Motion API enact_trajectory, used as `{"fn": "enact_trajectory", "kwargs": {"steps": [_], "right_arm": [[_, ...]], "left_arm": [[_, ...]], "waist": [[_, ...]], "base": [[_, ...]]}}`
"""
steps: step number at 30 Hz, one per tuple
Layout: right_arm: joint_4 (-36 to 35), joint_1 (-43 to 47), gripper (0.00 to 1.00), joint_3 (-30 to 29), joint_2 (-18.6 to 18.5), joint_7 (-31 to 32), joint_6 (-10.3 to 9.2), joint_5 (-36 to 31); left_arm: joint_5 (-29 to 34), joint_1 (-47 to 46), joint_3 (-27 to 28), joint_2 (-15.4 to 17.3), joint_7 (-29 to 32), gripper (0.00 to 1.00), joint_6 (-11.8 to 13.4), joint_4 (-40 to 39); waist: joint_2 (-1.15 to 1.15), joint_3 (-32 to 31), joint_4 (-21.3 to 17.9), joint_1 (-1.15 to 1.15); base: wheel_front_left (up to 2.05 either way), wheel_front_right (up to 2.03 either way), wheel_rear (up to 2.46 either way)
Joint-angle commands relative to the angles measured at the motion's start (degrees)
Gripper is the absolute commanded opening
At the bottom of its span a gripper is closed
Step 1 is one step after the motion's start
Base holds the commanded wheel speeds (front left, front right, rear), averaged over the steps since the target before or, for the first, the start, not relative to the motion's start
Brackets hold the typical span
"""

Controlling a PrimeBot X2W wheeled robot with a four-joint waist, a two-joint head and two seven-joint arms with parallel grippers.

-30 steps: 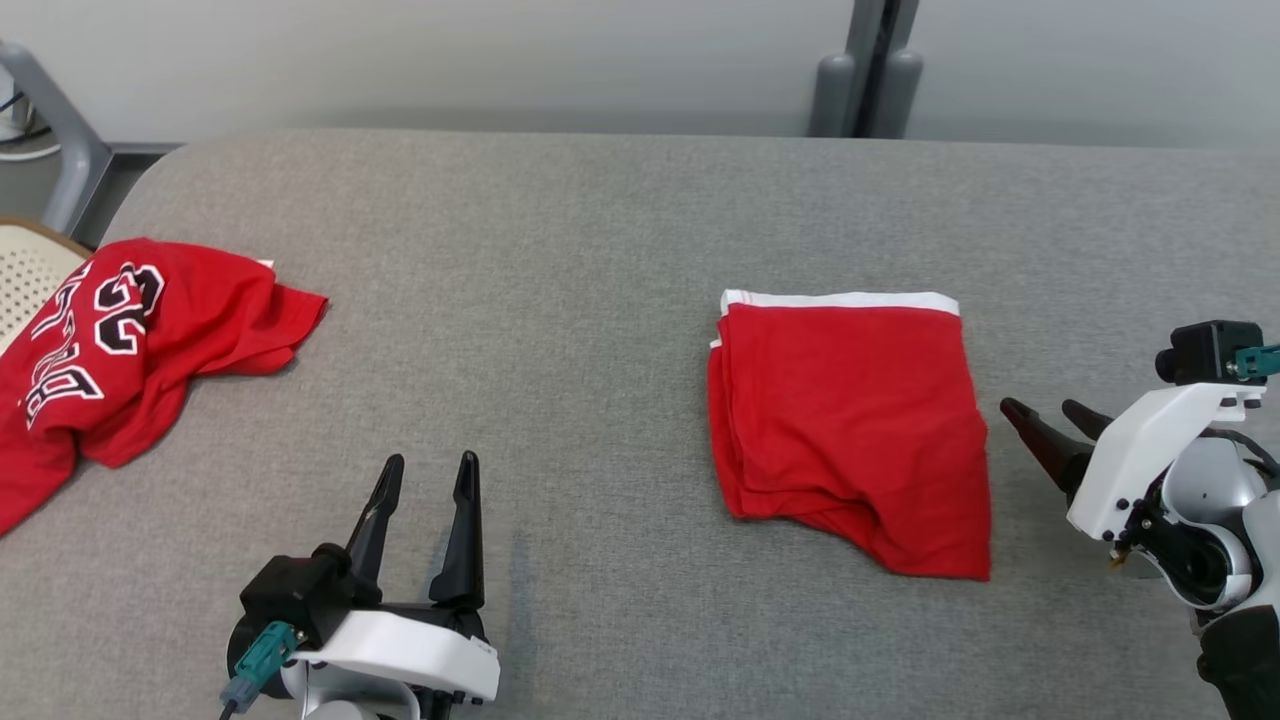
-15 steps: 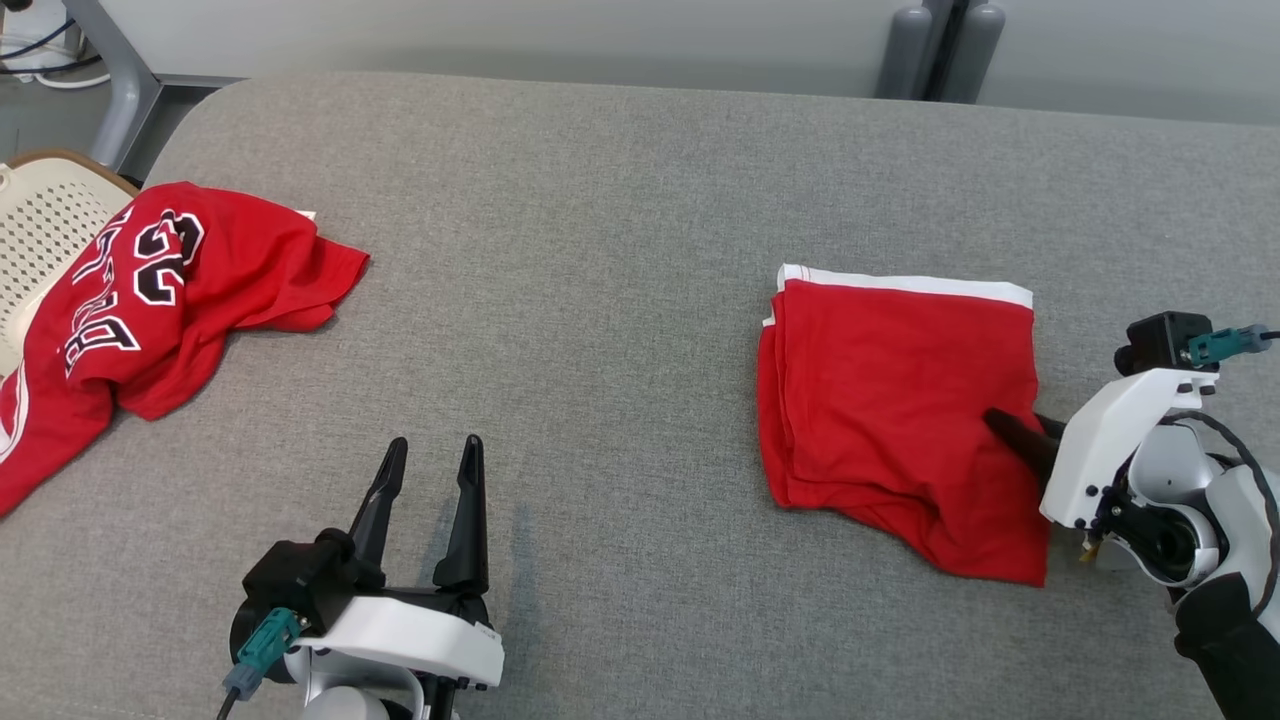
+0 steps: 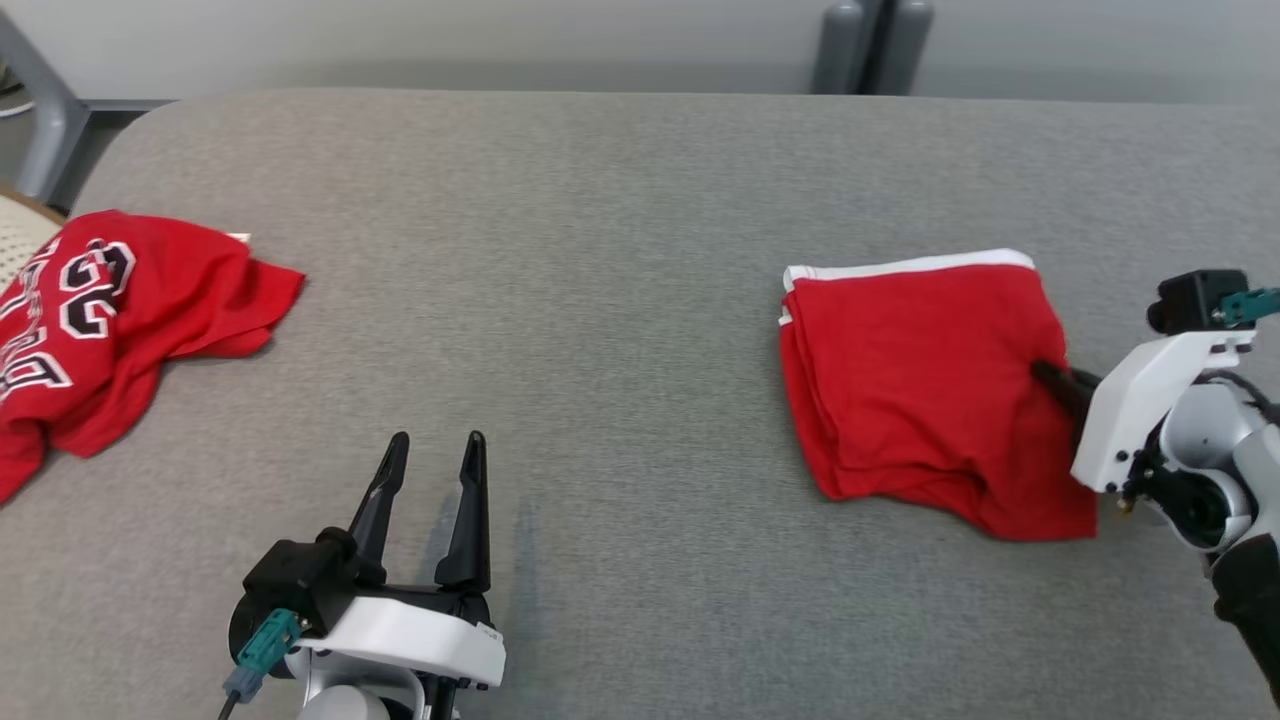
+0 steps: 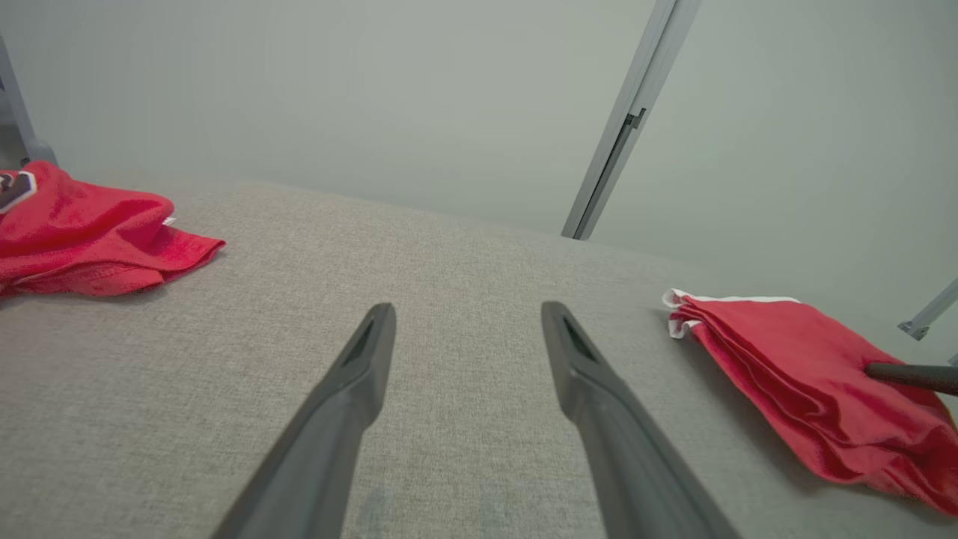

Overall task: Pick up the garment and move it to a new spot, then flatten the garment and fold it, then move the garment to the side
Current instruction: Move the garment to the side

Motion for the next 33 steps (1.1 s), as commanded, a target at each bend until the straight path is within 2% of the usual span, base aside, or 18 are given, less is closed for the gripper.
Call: {"fn": "enact_trajectory", "kwargs": {"steps": [1, 11, 14, 18, 22, 27, 33], "right_arm": [[0.6, -1.2, 0.0, 0.1, -1.2, -1.1, 0.01, -0.4], [3.3, -6.6, 0.0, 0.7, -3.5, -5.1, 0.01, -1.4], [4.6, -8.7, 0.0, 0.9, -2.7, -6.0, 0.01, -1.8], [6.5, -11.2, 0.0, 1.0, -1.4, -7.9, 0.01, -1.9], [8.2, -13.7, 0.0, 2.0, -1.2, -9.9, 0.01, -2.9], [10.8, -16.3, 0.0, 2.3, -2.1, -11.6, 0.01, -3.8], [15.5, -20.8, 0.0, 1.6, -6.0, -12.9, 0.01, -5.4]], "left_arm": [[0.7, -0.7, 0.0, 0.2, -0.2, 1.0, -0.3, -0.5], [3.1, -3.0, -0.5, 0.9, -0.2, 1.0, -0.8, -1.5], [3.6, -3.6, -0.4, 1.9, 0.2, 1.0, -0.5, -2.1], [4.5, -4.5, -0.8, 2.9, 1.3, 1.0, -0.4, -3.3], [4.9, -5.1, -0.9, 3.8, 2.5, 1.0, 0.0, -5.4], [5.2, -5.6, -1.0, 4.6, 3.7, 1.0, 0.2, -7.5], [5.6, -5.6, -0.2, 5.6, 4.6, 1.0, 1.2, -10.4]], "waist": [[0.0, 0.6, -2.6, 0.0], [0.0, 4.5, -15.1, 0.0], [0.0, 6.3, -18.9, 0.0], [0.0, 8.4, -21.9, 0.0], [0.0, 10.2, -22.9, 0.0], [0.0, 11.8, -22.1, 0.0], [0.0, 14.0, -18.9, 0.0]], "base": [[0.0, 0.0, 0.0], [0.0, 0.0, 0.0], [0.0, 0.0, 0.0], [0.0, 0.0, 0.0], [0.0, 0.0, 0.0], [0.0, 0.0, 0.0], [0.0, 0.0, 0.0]]}}
